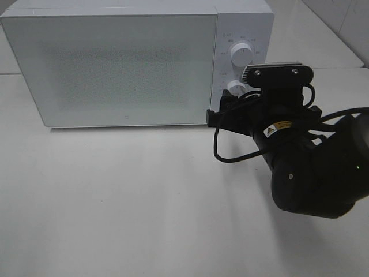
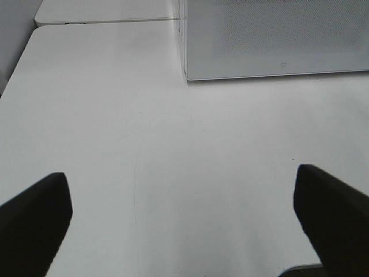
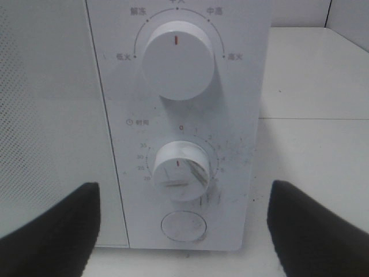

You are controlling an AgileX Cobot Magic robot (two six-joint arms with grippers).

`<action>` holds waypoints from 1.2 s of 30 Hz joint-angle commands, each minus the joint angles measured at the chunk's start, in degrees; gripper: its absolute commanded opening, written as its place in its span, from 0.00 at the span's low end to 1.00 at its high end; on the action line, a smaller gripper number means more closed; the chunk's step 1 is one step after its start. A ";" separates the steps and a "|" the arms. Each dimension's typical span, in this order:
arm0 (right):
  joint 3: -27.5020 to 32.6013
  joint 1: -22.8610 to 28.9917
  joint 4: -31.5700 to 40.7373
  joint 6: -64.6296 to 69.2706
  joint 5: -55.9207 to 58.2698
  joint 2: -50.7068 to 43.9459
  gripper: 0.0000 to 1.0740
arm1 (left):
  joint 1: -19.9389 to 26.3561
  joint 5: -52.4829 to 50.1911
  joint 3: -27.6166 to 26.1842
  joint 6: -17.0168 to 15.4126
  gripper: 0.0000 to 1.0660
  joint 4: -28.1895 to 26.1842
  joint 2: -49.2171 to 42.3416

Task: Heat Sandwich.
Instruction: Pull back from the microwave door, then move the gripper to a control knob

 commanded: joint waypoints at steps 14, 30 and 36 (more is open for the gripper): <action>-9.11 -3.21 -1.49 -1.03 1.95 7.73 0.71 | 0.11 -0.29 0.17 0.00 0.95 -0.23 -1.55; -12.20 -5.10 -3.32 -1.03 2.06 10.03 0.71 | 0.11 -0.29 0.17 0.00 0.95 -0.23 -1.55; -12.20 -5.10 -3.32 -1.03 2.06 10.03 0.64 | 0.11 -0.29 0.17 0.00 0.95 -0.23 -1.55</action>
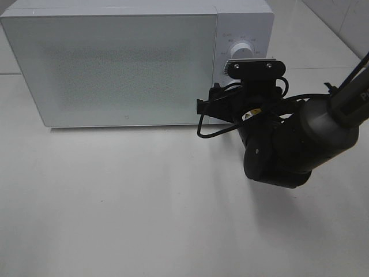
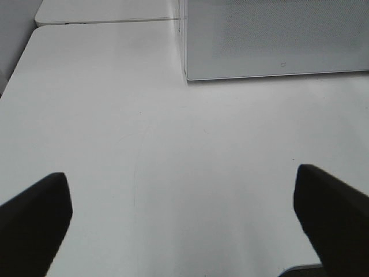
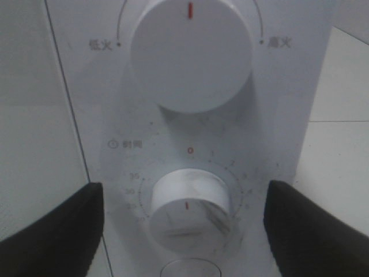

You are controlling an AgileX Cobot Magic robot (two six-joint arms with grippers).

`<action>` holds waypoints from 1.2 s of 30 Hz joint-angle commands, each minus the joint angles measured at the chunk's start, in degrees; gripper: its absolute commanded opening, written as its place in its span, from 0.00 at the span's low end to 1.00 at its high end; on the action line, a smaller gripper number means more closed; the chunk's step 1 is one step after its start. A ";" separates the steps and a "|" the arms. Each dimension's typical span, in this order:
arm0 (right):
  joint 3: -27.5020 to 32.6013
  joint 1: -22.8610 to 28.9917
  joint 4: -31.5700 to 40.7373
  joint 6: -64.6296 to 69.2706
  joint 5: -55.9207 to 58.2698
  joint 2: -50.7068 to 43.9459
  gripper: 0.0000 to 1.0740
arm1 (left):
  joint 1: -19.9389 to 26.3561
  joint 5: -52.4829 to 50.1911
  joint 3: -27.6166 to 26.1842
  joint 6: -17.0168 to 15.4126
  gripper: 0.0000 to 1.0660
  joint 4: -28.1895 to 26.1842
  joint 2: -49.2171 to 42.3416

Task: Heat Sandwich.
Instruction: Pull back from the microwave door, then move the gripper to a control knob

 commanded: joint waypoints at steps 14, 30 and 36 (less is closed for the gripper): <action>-0.34 -0.17 -0.80 -0.69 0.63 0.06 0.09 | 0.11 -0.29 0.17 0.00 0.95 -0.23 -1.55; -0.34 -0.17 -0.74 -0.23 1.20 0.06 0.12 | 0.11 -0.29 0.17 0.00 0.95 -0.23 -1.55; -0.34 -0.23 -0.74 1.09 1.26 0.06 0.10 | 0.11 -0.29 0.17 0.00 0.95 -0.23 -1.55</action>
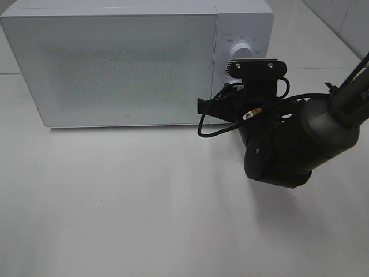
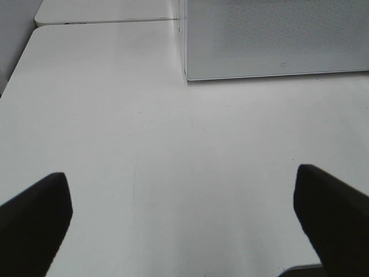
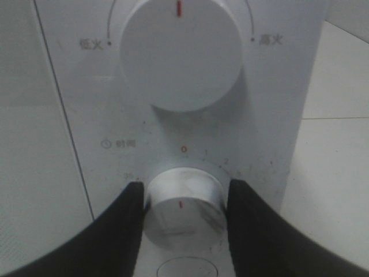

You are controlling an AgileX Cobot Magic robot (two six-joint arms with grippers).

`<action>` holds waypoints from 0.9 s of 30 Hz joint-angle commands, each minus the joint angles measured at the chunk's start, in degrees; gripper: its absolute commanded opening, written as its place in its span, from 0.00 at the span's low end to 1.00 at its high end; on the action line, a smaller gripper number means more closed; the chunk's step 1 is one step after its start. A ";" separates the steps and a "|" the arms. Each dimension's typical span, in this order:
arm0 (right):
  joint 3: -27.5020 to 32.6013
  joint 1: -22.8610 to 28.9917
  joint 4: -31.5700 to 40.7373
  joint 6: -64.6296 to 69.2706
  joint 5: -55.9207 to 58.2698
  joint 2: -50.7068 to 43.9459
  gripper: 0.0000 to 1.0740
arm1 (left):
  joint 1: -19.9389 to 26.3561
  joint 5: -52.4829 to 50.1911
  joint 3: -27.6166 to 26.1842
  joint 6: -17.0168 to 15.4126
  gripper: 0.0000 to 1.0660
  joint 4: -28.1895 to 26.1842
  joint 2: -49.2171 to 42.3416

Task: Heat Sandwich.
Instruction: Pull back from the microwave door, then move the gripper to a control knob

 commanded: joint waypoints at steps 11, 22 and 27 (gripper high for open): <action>-0.34 -0.11 -1.09 8.77 1.15 0.06 0.09 | 0.11 -0.29 0.17 0.00 0.95 -0.23 -1.55; -0.34 -0.11 -1.60 29.74 0.92 0.06 0.10 | 0.11 -0.29 0.17 0.00 0.95 -0.23 -1.55; -0.34 -0.11 -3.32 36.67 0.92 0.06 0.10 | 0.11 -0.29 0.17 0.00 0.95 -0.23 -1.55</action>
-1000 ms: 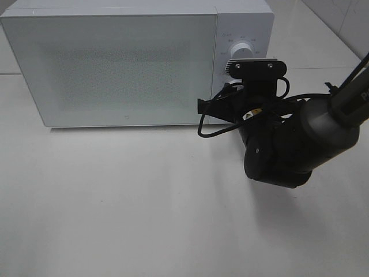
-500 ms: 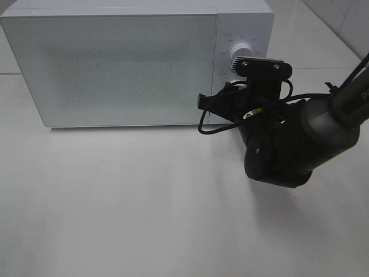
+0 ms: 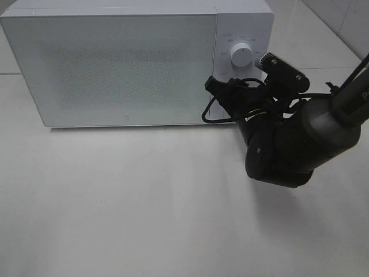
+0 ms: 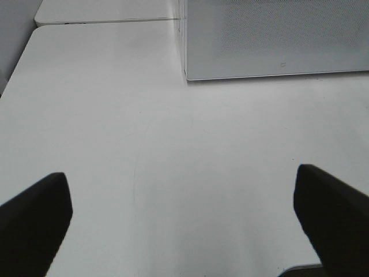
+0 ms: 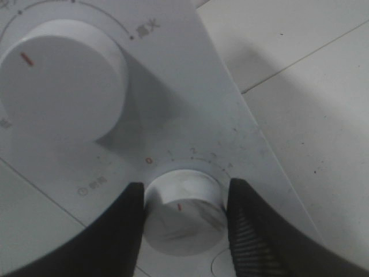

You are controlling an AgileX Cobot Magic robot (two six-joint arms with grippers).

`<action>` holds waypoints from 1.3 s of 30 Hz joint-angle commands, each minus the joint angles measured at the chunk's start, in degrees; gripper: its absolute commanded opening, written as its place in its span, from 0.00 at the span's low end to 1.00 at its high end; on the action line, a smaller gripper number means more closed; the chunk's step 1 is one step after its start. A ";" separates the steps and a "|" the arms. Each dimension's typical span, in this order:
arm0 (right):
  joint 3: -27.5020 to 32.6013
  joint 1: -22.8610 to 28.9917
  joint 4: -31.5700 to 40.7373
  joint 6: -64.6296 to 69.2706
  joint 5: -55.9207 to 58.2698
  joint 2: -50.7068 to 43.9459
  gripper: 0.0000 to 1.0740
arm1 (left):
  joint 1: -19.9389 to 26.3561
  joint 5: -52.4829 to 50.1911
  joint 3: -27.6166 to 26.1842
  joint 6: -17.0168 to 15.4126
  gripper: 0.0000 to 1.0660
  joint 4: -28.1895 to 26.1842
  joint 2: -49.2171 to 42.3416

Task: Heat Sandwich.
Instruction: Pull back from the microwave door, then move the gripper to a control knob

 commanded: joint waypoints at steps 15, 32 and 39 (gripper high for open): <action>-0.34 0.06 -6.13 22.63 -1.55 0.06 0.10 | 0.11 -0.29 0.17 0.00 0.95 -0.23 -1.55; -0.34 0.06 -5.67 46.47 -2.06 0.06 0.10 | 0.11 -0.29 0.17 0.00 0.95 -0.23 -1.55; -0.34 0.06 -5.61 56.78 -3.55 0.06 0.11 | 0.11 -0.29 0.17 0.00 0.95 -0.23 -1.55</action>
